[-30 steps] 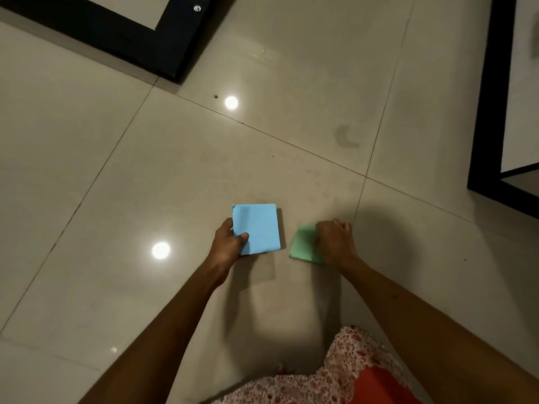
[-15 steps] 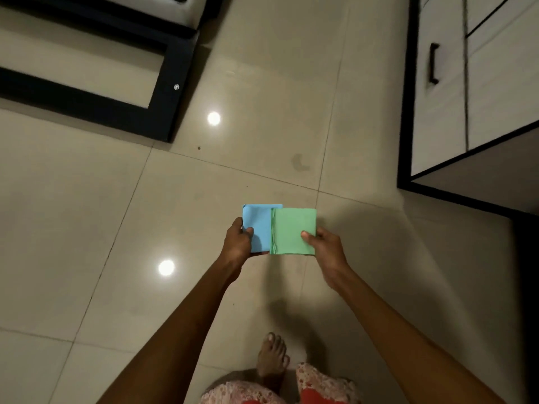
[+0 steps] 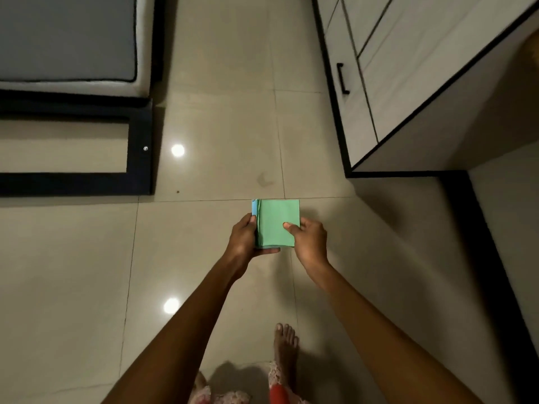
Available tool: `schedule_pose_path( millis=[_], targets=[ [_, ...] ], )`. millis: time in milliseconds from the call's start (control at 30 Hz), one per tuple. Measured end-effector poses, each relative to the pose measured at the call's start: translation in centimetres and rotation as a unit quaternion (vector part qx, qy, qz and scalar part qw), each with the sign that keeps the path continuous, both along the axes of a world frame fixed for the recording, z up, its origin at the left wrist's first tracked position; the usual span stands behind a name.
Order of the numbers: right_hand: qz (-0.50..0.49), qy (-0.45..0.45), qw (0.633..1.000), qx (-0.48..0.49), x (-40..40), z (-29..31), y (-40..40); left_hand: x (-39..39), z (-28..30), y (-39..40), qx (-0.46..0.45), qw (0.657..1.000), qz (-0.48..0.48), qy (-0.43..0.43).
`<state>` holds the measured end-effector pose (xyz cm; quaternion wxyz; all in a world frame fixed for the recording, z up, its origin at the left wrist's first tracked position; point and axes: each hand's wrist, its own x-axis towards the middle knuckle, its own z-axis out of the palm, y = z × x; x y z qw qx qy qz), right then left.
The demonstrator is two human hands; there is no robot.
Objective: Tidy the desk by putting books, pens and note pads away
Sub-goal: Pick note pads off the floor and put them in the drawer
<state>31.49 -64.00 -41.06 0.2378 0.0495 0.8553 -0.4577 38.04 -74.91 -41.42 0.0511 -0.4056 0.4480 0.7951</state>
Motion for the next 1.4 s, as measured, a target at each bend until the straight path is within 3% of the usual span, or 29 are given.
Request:
schedule_pose_path(
  millis=[267, 400, 467, 600, 700, 900, 1200, 1400],
  targets=[
    [-0.060, 0.044, 0.996, 0.055, 1.4, 5.6, 2.7, -0.5, 5.2, 2.4, -0.022, 0.992, -0.107, 0.058],
    [-0.067, 0.014, 0.995, 0.068, 0.8, 7.6, 4.7, -1.2, 7.1, 4.0, -0.035, 0.988, -0.139, 0.050],
    [-0.096, -0.020, 0.994, 0.044, 0.1, 8.8, 6.0, -1.9, 8.3, 4.8, -0.039, 0.985, -0.159, 0.044],
    [-0.213, -0.102, 0.967, -0.097, -1.1, 11.5, 8.0, -3.9, 10.7, 6.7, -0.029, 0.978, -0.204, 0.040],
    [-0.250, -0.124, 0.953, -0.114, -2.0, 13.6, 9.5, -5.7, 12.9, 8.8, -0.035, 0.963, -0.265, 0.044],
    [-0.308, -0.113, 0.937, -0.123, -3.4, 16.7, 13.0, -7.7, 16.4, 12.9, -0.106, 0.919, -0.375, 0.066],
    [-0.406, -0.058, 0.900, -0.148, -6.3, 22.5, 19.2, -13.5, 23.2, 20.1, -0.162, 0.926, -0.336, 0.066],
    [-0.441, -0.018, 0.884, -0.155, -8.5, 27.4, 23.3, -16.0, 27.2, 23.7, -0.152, 0.890, -0.399, 0.157]
  ],
)
